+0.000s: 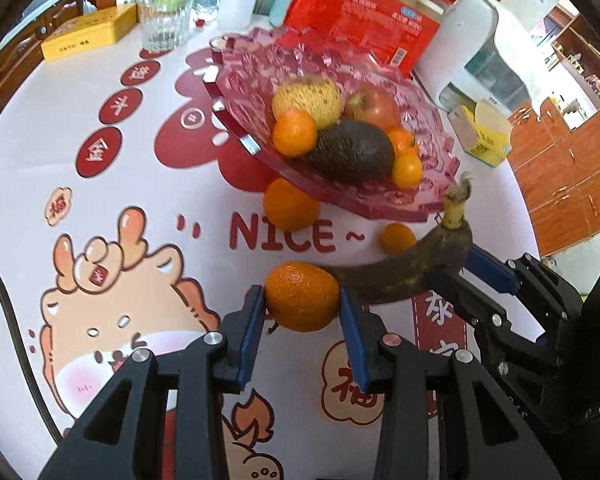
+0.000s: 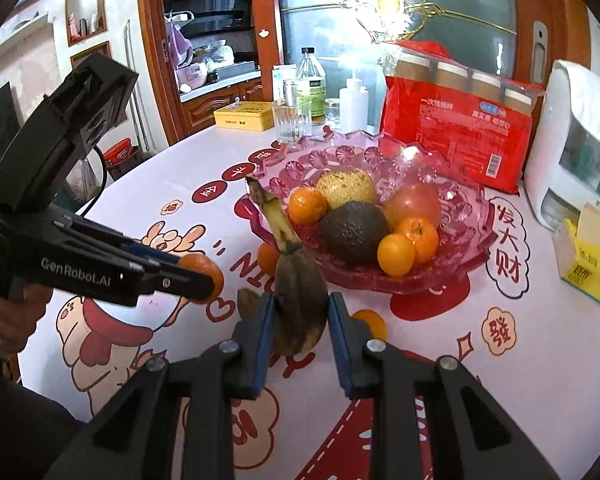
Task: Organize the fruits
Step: 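Close the left tool on the orange while the right tool grasps the banana stem, then carry orange and banana into the pink bowl and open both tools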
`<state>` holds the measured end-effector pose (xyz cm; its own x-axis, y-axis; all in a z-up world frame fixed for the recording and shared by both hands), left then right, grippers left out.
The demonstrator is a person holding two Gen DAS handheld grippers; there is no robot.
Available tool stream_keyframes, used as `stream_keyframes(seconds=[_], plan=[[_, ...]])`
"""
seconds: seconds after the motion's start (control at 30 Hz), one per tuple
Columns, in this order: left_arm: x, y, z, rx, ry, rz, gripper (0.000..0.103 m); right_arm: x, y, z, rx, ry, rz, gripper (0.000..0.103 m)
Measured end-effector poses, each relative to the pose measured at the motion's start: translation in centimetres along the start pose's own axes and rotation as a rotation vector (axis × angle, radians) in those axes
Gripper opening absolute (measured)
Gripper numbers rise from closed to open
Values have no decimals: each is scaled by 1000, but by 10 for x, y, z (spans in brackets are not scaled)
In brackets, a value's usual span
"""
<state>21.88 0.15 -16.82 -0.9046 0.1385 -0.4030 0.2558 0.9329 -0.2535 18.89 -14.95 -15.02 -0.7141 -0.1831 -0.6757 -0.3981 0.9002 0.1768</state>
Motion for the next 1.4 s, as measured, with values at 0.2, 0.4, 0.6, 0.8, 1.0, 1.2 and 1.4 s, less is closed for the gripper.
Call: stream_keyframes(seconds=[0.2,0.4,0.6,0.8,1.0,1.2,1.4], plan=[[-8,4,-14,-12,-46,1,36,-5,9,-6,9,-3,-26,26],[-13,6,-28,-13,-86,3,36,-9,16,-11,12,-6,-54,25],[-17,10,-38,-15,-115,4,36,-13,22,-16,16,-9,-66,24],[-23,11,-48,-23,-150,19,36,-23,29,-27,-2,-18,-78,24],[-34,20,-55,-41,-187,12,36,-42,37,-43,-38,-48,-99,24],[-52,27,-63,-61,-237,14,36,-65,32,-55,-59,-99,-72,24],[-74,29,-66,-70,-270,22,36,-87,12,-58,-72,-144,0,22]])
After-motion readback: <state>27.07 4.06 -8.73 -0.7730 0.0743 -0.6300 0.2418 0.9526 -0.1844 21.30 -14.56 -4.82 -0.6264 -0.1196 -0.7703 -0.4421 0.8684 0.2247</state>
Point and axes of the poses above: each gripper's, at about its wrist camera, not at the fingertips, and z roughly the way its jaws point, y to its left, x to its underside, the point moved 3 cm from there along z, roughly the way its jaws point, and after that the axes turned 11 degrees about z, right-handed, at the moved point
